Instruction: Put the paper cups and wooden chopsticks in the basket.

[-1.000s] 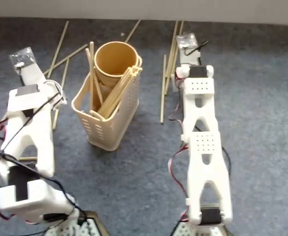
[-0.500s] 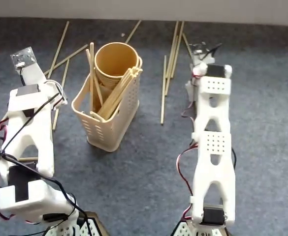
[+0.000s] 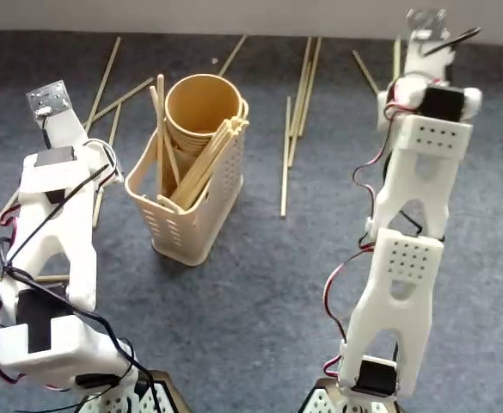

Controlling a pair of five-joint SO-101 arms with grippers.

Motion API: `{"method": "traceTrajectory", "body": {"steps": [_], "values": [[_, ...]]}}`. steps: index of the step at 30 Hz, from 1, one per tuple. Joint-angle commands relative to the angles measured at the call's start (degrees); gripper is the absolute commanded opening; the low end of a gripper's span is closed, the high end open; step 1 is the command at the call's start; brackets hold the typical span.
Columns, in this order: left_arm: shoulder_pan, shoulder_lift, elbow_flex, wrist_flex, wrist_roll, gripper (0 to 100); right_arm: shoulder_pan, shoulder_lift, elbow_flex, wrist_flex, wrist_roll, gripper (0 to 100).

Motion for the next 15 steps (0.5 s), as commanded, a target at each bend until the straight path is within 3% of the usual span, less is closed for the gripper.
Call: {"method": "traceTrajectory", "body": {"steps": [1,5,15], "values": [[1.01,-0.31,-0.13,-0.62,-0.88,17,-3.12,-19.12,-2.77,0.75,-3.60,0.5],[0.92,-0.31,-0.13,-0.62,-0.88,17,-11.12,-29.67,3.47,0.75,-7.56,0.5],[0.84,-0.31,-0.13,-0.44,-0.88,17,-29.32,-45.58,4.62,0.75,-8.88,0.5]]}}
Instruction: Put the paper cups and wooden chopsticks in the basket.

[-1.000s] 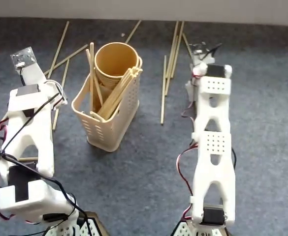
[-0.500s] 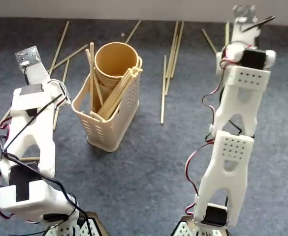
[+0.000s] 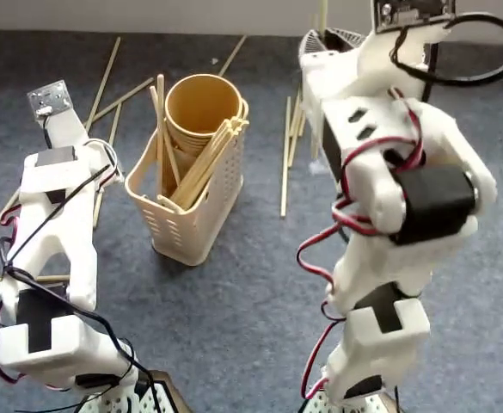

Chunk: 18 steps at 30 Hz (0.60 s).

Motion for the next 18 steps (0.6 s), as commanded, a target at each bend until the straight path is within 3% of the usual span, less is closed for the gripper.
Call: {"method": "traceTrajectory", "body": {"steps": [1,7,18], "values": [[0.75,-0.31,-0.13,-0.44,-0.88,17,-5.85,-6.29,-0.04,0.75,-0.53,0.5],[0.75,-0.31,-0.13,-0.44,-0.88,17,-15.08,-8.84,-5.49,0.75,-3.60,0.5],[0.66,-0.40,0.75,-0.70,-0.97,17,-17.63,4.79,-11.38,-2.86,-4.48,0.5]]}}
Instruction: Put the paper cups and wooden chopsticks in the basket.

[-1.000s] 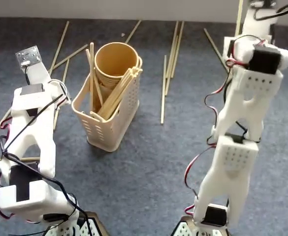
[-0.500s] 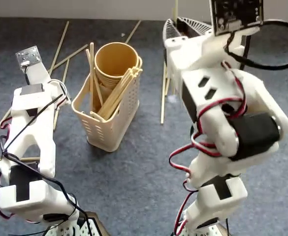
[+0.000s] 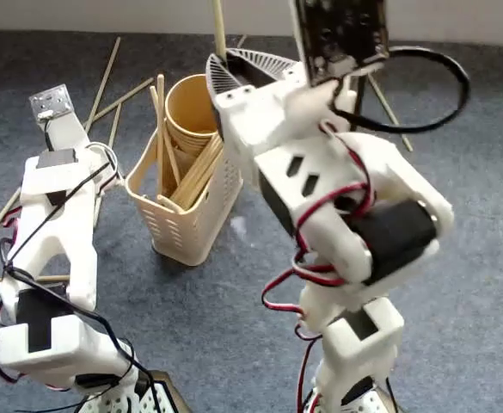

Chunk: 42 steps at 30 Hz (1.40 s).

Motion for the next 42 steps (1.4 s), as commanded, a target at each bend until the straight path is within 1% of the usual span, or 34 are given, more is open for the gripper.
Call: {"method": "traceTrajectory", "body": {"steps": [1,6,14,18,22,24,27,32,37,39,42], "values": [[0.66,-0.48,-0.48,-0.62,-0.79,17,-1.01,2.77,-6.29,-4.09,-0.26,0.5],[0.66,-0.48,-0.48,-0.62,-0.79,17,-1.19,10.07,-6.20,-10.77,-0.79,0.5],[0.66,-0.48,-0.57,-0.62,-0.79,17,-2.42,26.07,-6.29,-13.93,-0.79,0.5],[0.66,-0.48,-0.57,-0.62,-0.79,17,-2.42,30.46,-6.37,-15.16,-1.76,0.5],[0.57,-0.48,-0.57,-0.62,-0.79,17,-2.15,31.43,-6.37,-15.25,-3.43,0.5],[0.31,-0.57,-0.57,-0.62,-0.79,17,-1.80,30.02,-6.46,-15.16,-3.87,0.5],[0.13,-0.57,-0.57,-0.70,-0.79,17,-1.19,25.71,-6.46,-14.73,-8.18,0.5],[0.13,-0.48,-0.57,-0.70,-0.79,17,-0.57,18.51,-6.37,-11.65,-8.35,0.5],[0.13,-0.48,-0.48,-0.70,-0.79,17,-0.22,10.07,-6.55,-7.52,-2.11,0.5],[0.13,-0.48,-0.48,-0.70,-0.79,17,0.66,4.00,-6.46,-5.14,1.67,0.5],[0.13,-0.48,-0.40,-0.70,-0.79,17,1.45,-7.25,-6.29,1.36,6.86,0.5]]}}
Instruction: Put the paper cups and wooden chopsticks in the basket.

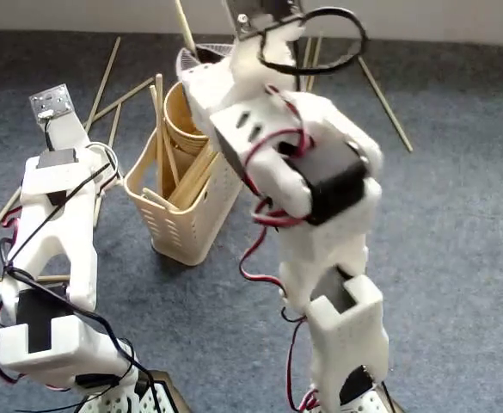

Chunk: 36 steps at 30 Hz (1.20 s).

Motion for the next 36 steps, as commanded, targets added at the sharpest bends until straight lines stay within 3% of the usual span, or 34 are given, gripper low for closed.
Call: {"method": "traceTrajectory", "body": {"steps": [1,4,9,14,18,20,25,28,31,36], "values": [[0.13,-0.48,-0.40,-0.62,-0.79,17,2.24,-16.13,-5.85,4.44,5.71,0.5],[0.31,-0.48,-0.13,-0.62,-0.79,17,11.74,-24.84,0.13,4.35,5.54,0.5],[0.40,-0.40,0.04,-0.53,-0.79,17,15.52,-37.41,14.99,4.35,5.63,0.5],[0.40,-0.40,0.22,-0.53,-0.79,17,14.55,-56.22,32.57,4.26,5.54,0.5],[0.57,-0.40,0.57,-0.53,-0.79,17,9.27,-71.96,59.56,1.54,5.54,0.5],[0.57,-0.40,0.57,-0.53,-0.79,17,7.16,-80.04,77.41,-7.08,5.54,0.5],[0.57,-0.40,0.57,-0.53,-0.79,17,9.01,-103.08,125.58,-42.24,5.54,0.5],[0.57,-0.40,0.57,-0.62,-0.79,17,8.92,-109.41,146.24,-58.33,5.54,0.5],[0.92,-0.40,0.66,-1.85,-0.88,17,6.64,-108.00,152.48,-65.10,5.54,0.5],[1.19,-0.31,0.66,-2.55,-0.88,17,2.42,-100.88,150.11,-71.34,5.54,0.5]]}}
